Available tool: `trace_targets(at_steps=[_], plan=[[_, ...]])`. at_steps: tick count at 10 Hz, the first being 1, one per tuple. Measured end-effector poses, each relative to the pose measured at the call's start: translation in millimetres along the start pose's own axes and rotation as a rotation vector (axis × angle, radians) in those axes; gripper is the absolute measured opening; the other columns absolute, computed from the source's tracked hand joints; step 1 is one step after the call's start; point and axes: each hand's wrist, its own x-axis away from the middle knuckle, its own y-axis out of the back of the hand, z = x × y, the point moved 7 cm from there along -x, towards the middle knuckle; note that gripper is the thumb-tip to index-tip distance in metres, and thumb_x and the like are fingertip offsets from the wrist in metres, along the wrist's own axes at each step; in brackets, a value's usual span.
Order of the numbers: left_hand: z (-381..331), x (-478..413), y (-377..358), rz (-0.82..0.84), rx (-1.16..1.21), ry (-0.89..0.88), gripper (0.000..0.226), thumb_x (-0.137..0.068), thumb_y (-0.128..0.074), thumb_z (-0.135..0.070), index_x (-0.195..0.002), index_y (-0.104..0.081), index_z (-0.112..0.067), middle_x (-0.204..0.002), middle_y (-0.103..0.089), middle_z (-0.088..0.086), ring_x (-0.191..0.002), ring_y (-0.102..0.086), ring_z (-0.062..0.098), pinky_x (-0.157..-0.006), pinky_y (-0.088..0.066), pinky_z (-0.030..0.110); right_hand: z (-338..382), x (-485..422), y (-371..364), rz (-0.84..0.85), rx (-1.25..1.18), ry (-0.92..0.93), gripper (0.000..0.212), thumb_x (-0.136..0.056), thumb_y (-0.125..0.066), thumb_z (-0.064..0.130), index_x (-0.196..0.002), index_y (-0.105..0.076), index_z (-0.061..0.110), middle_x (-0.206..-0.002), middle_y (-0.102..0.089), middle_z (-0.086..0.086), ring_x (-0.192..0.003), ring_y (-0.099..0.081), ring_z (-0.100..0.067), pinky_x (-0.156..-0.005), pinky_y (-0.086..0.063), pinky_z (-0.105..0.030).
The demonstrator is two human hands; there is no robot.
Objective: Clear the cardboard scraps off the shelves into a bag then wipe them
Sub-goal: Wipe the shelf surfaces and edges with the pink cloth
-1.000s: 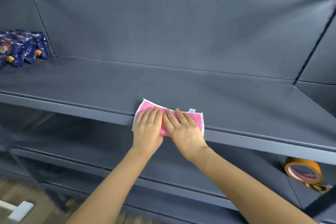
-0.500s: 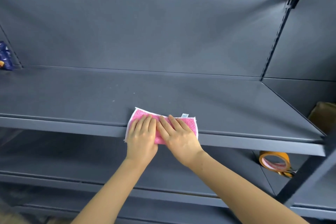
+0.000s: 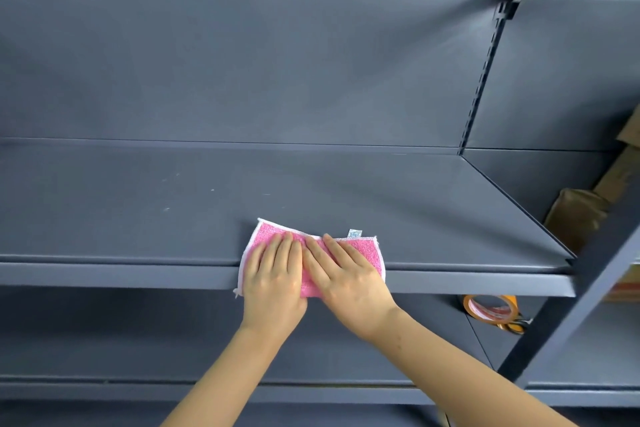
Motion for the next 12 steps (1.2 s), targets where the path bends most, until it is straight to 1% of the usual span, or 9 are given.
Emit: trace_targets(at_steps=[1, 2, 3, 6, 7, 9, 10, 11, 12], plan=[[-10, -2, -2, -0.014, -0.003, -0.010, 0.046, -0.067, -0.034, -0.008, -0.089, -0.074, 0.000, -0.094, -0.075, 0.013, -0.090, -0.073, 0.029, -0.090, -0.039, 0.037, -7, 7, 3, -0.032, 0.002, -0.001, 0.059, -0.067, -0.071, 0.012, -0.120, -0.047, 0.007, -0.114, -0.070, -0.002, -0.102, -0.068, -0.025, -0.086, -0.055, -0.032], [-18, -3, -3, -0.026, -0.018, -0.007, 0.047, -0.067, -0.033, -0.008, -0.088, -0.075, 0.000, -0.093, -0.075, 0.013, -0.089, -0.073, 0.029, -0.089, -0.039, 0.037, -14, 12, 5, -0.048, 0.007, -0.001, 0.047, -0.074, -0.055, 0.010, -0.120, -0.047, 0.007, -0.114, -0.070, -0.002, -0.102, -0.068, -0.025, -0.087, -0.054, -0.031], [-25, -4, -4, -0.029, -0.019, -0.006, 0.048, -0.067, -0.033, -0.008, -0.088, -0.075, 0.000, -0.093, -0.075, 0.013, -0.089, -0.073, 0.029, -0.090, -0.038, 0.037, -20, 16, 8, -0.046, -0.002, -0.007, 0.043, -0.077, -0.046, 0.011, -0.120, -0.047, 0.007, -0.114, -0.070, -0.002, -0.102, -0.068, -0.024, -0.087, -0.054, -0.031], [-55, -9, -9, -0.038, -0.009, -0.040, 0.046, -0.067, -0.035, -0.009, -0.089, -0.075, -0.001, -0.094, -0.075, 0.012, -0.090, -0.073, 0.028, -0.089, -0.039, 0.036, -41, 36, 14, -0.039, -0.008, -0.003, 0.052, -0.070, -0.067, 0.014, -0.119, -0.049, 0.009, -0.115, -0.069, -0.001, -0.102, -0.068, -0.023, -0.088, -0.053, -0.031], [-67, -12, -11, -0.035, -0.003, -0.053, 0.047, -0.067, -0.034, -0.008, -0.089, -0.075, -0.001, -0.094, -0.076, 0.012, -0.089, -0.073, 0.028, -0.088, -0.039, 0.036, -51, 45, 16, -0.043, 0.014, -0.009, 0.050, -0.073, -0.065, 0.013, -0.119, -0.048, 0.009, -0.116, -0.069, -0.001, -0.103, -0.068, -0.023, -0.088, -0.053, -0.031], [-91, -16, -15, -0.009, 0.004, -0.077, 0.048, -0.068, -0.034, -0.009, -0.090, -0.076, -0.002, -0.095, -0.076, 0.011, -0.090, -0.073, 0.026, -0.088, -0.038, 0.035, -71, 61, 21, -0.060, 0.049, -0.031, 0.033, -0.087, -0.045, 0.008, -0.120, -0.049, 0.009, -0.117, -0.069, -0.002, -0.104, -0.067, -0.024, -0.090, -0.052, -0.032], [-102, -18, -17, 0.009, 0.009, -0.085, 0.049, -0.068, -0.033, -0.009, -0.092, -0.076, -0.002, -0.096, -0.076, 0.011, -0.090, -0.073, 0.026, -0.089, -0.038, 0.035, -80, 69, 23, -0.073, 0.053, -0.034, 0.031, -0.092, -0.037, 0.006, -0.120, -0.050, 0.009, -0.118, -0.068, -0.004, -0.105, -0.067, -0.025, -0.090, -0.052, -0.033], [-114, -20, -19, 0.021, 0.017, -0.092, 0.048, -0.068, -0.035, -0.007, -0.092, -0.076, -0.003, -0.096, -0.076, 0.010, -0.091, -0.073, 0.026, -0.089, -0.038, 0.035, -89, 77, 26, -0.070, 0.055, -0.028, 0.035, -0.085, -0.047, 0.012, -0.120, -0.051, 0.009, -0.118, -0.068, -0.005, -0.104, -0.067, -0.026, -0.089, -0.053, -0.034], [-126, -22, -21, 0.036, 0.029, -0.100, 0.048, -0.067, -0.035, -0.005, -0.092, -0.076, -0.004, -0.097, -0.075, 0.010, -0.092, -0.073, 0.025, -0.089, -0.038, 0.035, -99, 84, 29, -0.074, 0.059, -0.039, 0.035, -0.083, -0.049, 0.013, -0.117, -0.058, 0.009, -0.115, -0.069, -0.005, -0.102, -0.068, -0.027, -0.087, -0.054, -0.034]])
